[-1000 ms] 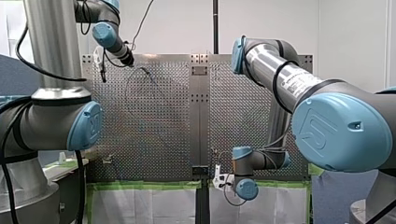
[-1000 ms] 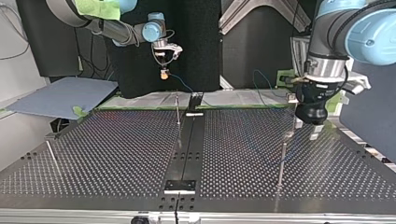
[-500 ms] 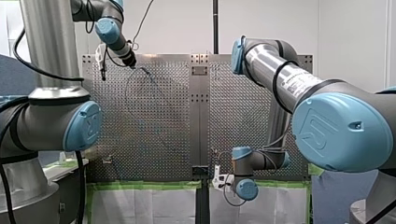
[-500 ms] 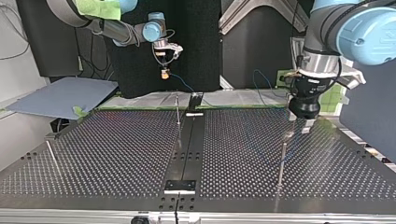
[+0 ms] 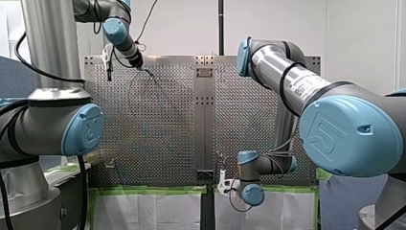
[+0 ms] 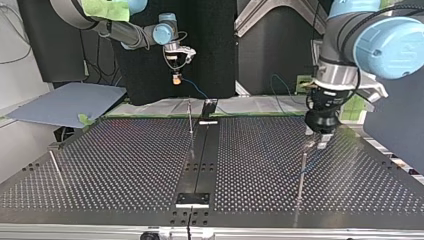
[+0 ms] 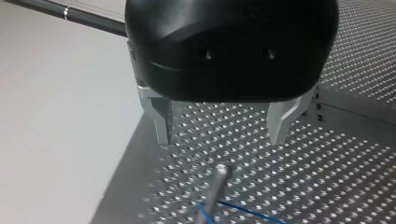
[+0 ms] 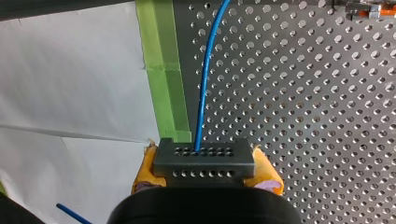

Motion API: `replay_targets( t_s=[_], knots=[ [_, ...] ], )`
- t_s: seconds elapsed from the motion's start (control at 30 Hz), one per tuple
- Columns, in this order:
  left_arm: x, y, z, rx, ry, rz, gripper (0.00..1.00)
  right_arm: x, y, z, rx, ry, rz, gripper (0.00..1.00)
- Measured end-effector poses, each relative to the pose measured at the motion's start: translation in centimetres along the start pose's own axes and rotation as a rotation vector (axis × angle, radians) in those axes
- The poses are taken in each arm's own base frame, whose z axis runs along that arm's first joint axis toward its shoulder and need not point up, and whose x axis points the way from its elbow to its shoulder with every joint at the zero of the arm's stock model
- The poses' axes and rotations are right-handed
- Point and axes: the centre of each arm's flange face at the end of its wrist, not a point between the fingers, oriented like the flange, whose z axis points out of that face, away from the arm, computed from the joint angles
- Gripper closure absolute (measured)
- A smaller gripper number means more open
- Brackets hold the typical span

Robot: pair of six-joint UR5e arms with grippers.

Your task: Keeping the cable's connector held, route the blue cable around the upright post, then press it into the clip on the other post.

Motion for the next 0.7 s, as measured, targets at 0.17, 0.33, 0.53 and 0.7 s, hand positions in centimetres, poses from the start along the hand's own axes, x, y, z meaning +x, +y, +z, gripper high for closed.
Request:
replay_targets(
  t_s=[0.17, 0.33, 0.53, 0.7],
  knots=[
    [-0.82, -0.16, 0.06, 0.000, -0.007, 0.000, 0.00, -0.02, 0.00, 0.00, 0.000, 0.000, 0.000, 1.00],
    [-0.32, -0.15, 0.51, -0.003, 0.016, 0.002, 0.00, -0.04, 0.01, -0.01, 0.000, -0.001, 0.000, 1.00],
    [0.07, -0.32, 0.69, -0.006, 0.028, 0.003, 0.00, -0.05, 0.00, 0.00, 0.001, 0.000, 0.000, 1.00],
    [0.10, -0.34, 0.68, -0.010, 0.028, 0.002, 0.00, 0.00, -0.02, 0.08, 0.001, 0.002, 0.000, 1.00]
  ],
)
